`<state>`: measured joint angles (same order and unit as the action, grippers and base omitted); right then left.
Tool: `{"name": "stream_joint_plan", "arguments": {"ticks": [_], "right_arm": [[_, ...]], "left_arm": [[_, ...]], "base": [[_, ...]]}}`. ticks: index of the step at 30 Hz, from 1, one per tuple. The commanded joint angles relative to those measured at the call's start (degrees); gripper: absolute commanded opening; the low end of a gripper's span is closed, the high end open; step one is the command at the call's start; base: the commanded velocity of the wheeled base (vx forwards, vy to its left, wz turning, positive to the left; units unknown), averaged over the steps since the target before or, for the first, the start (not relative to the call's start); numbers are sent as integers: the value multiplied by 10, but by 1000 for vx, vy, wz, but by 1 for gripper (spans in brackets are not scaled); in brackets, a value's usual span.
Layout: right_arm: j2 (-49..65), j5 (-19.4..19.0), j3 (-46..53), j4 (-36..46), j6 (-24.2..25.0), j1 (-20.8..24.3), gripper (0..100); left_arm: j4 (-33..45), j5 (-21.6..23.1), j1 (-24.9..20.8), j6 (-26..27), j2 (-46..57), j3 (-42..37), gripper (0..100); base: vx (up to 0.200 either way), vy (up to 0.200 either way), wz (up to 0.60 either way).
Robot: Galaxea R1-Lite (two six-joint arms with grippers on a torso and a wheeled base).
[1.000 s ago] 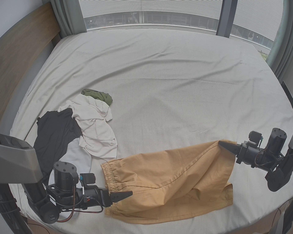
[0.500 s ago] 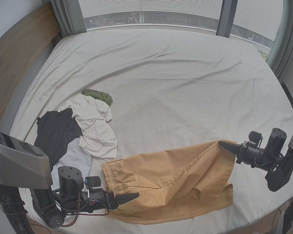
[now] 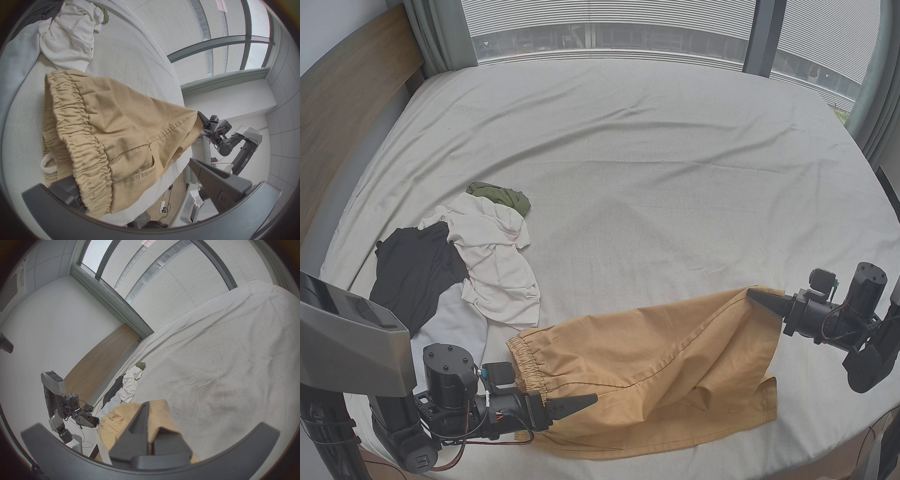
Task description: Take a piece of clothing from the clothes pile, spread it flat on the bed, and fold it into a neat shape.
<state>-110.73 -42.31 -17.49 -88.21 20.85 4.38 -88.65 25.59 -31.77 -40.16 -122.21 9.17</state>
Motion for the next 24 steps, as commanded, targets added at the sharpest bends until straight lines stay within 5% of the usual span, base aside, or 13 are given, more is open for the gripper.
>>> {"name": "stream_joint_plan", "arguments": {"ticks": [1, 3, 4, 24], "right_arm": [[0, 0, 0, 0, 0, -1, 0], [0, 0, 0, 0, 0, -1, 0], [0, 0, 0, 0, 0, -1, 0], [3, -2, -6, 0, 1, -13, 0]], "left_arm": [[0, 0, 0, 0, -3, -1, 100], [0, 0, 0, 2, -5, -1, 100], [0, 0, 0, 2, -5, -1, 0], [-2, -15, 7, 3, 47, 34, 0]], "base": [[0, 0, 0], [0, 0, 0], [0, 0, 0], [0, 0, 0]]}}
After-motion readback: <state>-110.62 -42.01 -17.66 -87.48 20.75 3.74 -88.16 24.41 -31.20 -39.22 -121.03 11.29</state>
